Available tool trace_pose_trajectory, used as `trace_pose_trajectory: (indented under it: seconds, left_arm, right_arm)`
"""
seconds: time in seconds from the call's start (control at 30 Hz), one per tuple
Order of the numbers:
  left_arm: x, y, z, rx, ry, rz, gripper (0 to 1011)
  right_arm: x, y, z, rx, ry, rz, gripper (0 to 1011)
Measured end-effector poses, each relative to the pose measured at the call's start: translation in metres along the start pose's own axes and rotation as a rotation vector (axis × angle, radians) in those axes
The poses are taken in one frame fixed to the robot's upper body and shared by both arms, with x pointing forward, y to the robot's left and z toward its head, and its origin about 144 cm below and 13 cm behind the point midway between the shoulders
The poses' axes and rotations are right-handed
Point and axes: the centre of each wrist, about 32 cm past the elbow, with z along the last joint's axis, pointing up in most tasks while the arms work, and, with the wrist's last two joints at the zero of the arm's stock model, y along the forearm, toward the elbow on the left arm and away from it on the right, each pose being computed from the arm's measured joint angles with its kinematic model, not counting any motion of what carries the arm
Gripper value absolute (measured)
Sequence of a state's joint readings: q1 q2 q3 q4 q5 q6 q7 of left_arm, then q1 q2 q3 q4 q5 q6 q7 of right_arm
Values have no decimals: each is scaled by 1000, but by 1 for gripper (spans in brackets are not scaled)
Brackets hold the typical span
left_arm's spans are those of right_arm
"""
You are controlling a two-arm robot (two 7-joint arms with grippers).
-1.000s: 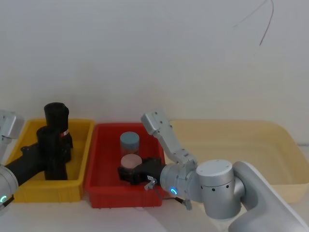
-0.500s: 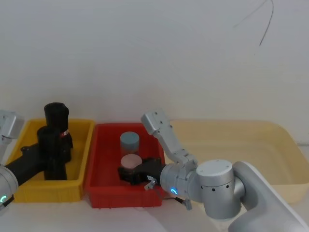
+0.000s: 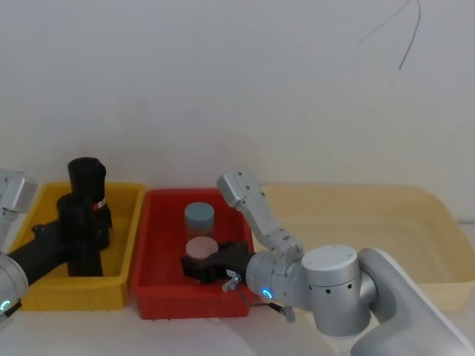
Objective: Pick up the garbage bag with the one hand and transfer it to the other hand.
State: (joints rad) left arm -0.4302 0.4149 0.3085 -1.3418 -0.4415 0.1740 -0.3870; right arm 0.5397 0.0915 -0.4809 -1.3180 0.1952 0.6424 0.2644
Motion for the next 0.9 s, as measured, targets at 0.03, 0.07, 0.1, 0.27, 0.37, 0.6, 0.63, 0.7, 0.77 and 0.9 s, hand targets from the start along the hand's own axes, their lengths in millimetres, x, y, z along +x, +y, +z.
trace_pose_trajectory:
  seconds: [0.03,0.07,0.1,0.27,0.37,0.6,0.63,0.7,0.77,0.9]
  left_arm:
    - [0,0,0,0,0,0,411]
    - [0,0,0,0,0,0,411]
    - [0,0,0,0,0,0,411]
    - [0,0,1,1,-10,1,411]
    - [-1,1,4,-7,-22,-1,411]
    - [-4,3,23,-53,-51,-12,411]
    - [-4,3,26,-60,-55,-14,411]
    - [-6,4,36,-82,-64,-26,411]
    - [-6,4,43,-99,-69,-34,411]
    - [-8,2,62,-144,-86,-64,411]
  right_arm:
    - [0,0,0,0,0,0,661]
    - [0,0,0,0,0,0,663]
    - [0,0,0,0,0,0,661]
    - [0,-1,0,3,0,1,663]
    - [-1,-5,2,21,-5,4,661]
    - [-1,-19,13,88,-25,9,661]
    - [-1,-21,15,96,-28,8,661]
    - [-1,-27,20,121,-36,7,661]
    - [-1,-33,24,141,-44,7,661]
    - [0,-46,34,186,-65,-4,661]
